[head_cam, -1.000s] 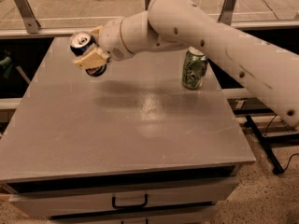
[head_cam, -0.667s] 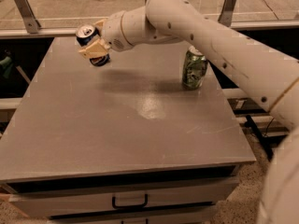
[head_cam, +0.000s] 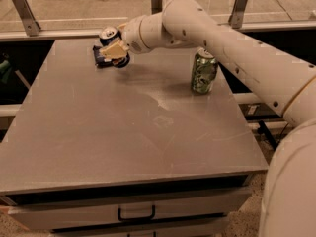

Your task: Move pepsi can near rxbar blueberry

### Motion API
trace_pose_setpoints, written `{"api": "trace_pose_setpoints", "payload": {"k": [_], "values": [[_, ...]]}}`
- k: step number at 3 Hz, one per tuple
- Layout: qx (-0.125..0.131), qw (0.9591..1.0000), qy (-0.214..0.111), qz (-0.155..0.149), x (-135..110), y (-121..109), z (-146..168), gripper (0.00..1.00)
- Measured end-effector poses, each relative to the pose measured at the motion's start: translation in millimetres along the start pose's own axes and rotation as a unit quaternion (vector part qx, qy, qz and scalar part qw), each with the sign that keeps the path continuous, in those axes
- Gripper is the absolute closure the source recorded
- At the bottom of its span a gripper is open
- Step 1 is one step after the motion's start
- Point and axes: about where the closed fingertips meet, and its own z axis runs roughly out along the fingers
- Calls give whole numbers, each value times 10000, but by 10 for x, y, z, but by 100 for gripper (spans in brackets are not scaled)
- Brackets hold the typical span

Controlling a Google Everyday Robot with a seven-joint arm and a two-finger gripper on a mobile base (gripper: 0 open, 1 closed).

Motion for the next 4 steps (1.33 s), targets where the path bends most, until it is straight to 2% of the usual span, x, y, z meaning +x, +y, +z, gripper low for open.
{"api": "trace_pose_setpoints", "payload": {"k": [2, 3, 4], "values": [[155, 9996, 74, 219, 184, -156, 42, 35], [142, 9994, 58, 324, 232, -164, 74, 12], [68, 9992, 28, 404, 261, -119, 134, 0]]}}
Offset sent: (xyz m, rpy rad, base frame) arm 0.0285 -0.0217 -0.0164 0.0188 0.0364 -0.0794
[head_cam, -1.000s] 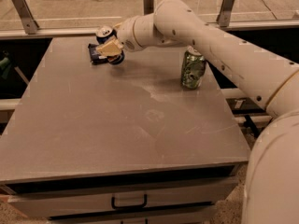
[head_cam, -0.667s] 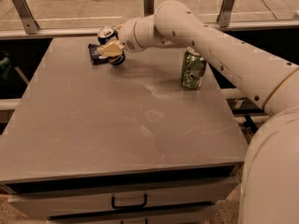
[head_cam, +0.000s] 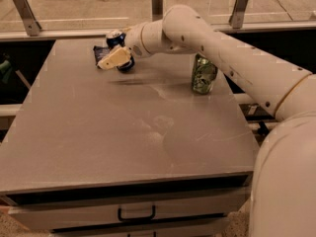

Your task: Move pepsi can near rxbar blueberry

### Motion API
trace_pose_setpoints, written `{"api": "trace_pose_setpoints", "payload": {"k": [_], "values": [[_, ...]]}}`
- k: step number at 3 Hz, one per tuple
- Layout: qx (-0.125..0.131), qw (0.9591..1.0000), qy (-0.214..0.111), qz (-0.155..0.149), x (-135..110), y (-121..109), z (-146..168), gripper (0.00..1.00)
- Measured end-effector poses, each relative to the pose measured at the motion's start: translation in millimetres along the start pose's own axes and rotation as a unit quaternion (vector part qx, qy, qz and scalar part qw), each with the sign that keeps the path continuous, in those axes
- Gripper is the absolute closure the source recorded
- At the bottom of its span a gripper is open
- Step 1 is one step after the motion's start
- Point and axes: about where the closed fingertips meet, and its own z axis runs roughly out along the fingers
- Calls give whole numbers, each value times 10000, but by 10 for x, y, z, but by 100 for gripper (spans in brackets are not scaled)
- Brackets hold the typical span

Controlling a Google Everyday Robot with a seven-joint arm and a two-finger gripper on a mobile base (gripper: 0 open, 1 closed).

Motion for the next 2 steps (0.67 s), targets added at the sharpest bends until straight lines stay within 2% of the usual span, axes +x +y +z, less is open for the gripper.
{"api": "trace_pose_setpoints", "payload": {"k": [1, 2], "values": [[54, 10000, -20, -7, -10, -16, -64, 0], [295, 9994, 20, -189, -83, -110, -415, 0]]}}
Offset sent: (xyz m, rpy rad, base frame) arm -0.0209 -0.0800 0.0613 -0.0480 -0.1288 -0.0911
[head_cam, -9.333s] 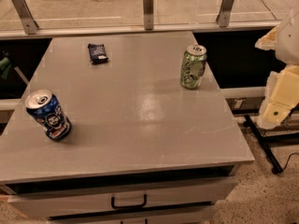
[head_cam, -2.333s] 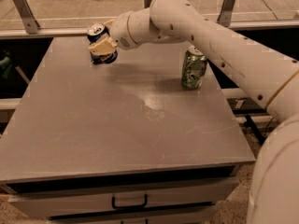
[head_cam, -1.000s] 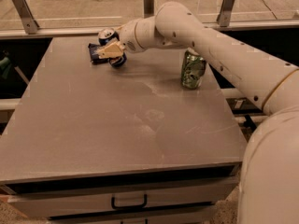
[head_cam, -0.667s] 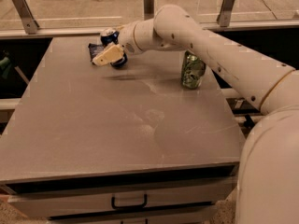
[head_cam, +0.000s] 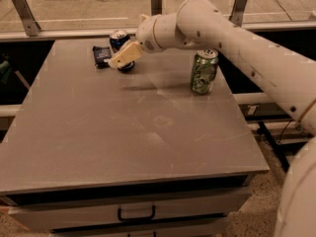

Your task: Move pepsi can near rxbar blueberry

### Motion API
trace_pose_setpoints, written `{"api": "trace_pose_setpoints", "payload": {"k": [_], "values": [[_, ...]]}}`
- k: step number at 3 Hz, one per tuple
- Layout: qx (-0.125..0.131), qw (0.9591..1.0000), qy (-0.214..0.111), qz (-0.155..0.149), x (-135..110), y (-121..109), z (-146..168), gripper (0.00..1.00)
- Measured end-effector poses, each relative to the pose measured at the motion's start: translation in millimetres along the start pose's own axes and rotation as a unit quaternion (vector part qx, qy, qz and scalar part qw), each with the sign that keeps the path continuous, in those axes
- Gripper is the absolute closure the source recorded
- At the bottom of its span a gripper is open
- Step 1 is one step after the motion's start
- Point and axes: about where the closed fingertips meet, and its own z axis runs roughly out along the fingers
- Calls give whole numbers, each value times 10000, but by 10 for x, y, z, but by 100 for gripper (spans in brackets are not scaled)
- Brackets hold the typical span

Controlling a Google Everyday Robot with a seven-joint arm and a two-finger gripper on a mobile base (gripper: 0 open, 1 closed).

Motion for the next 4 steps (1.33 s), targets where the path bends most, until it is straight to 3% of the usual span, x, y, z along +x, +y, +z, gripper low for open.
{"api": "trace_pose_setpoints", "payload": {"k": [1, 2, 4], "values": [[323, 9987, -25, -389, -172, -226, -656, 0], [875, 9922, -72, -886, -377, -526, -1552, 0], [1035, 9900, 1, -957, -300, -558, -1676, 0]]}}
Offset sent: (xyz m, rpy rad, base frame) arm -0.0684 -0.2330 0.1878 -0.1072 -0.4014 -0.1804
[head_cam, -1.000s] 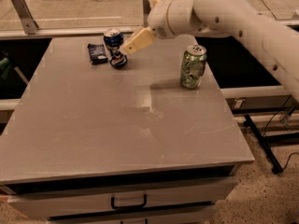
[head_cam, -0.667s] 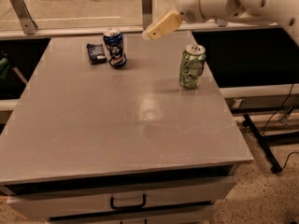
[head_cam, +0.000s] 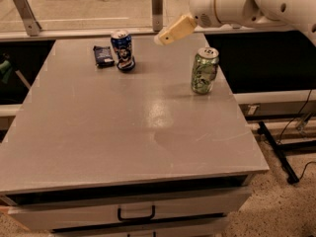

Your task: Move pepsi can near rxbar blueberry

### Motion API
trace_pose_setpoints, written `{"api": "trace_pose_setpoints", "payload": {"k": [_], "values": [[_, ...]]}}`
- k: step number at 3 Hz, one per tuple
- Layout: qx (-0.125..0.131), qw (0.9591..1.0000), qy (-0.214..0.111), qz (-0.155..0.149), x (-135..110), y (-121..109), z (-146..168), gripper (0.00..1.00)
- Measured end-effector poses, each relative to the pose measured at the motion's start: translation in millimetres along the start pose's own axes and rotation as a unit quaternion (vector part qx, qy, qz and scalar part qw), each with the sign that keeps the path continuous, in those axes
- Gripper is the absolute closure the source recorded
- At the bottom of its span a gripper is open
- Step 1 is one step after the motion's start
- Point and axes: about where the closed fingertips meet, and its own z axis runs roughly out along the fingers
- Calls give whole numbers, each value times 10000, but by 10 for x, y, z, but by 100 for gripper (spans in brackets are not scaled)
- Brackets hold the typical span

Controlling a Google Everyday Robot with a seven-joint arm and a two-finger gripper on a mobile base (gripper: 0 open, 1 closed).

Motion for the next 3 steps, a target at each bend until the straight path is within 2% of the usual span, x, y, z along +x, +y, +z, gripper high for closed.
{"api": "trace_pose_setpoints", "payload": {"k": [1, 2, 3], "values": [[639, 9965, 342, -413, -4, -364, -360, 0], [1734, 9747, 813, -1151, -142, -994, -1060, 0], [1872, 9695, 896, -1306, -140, -1078, -1143, 0]]}}
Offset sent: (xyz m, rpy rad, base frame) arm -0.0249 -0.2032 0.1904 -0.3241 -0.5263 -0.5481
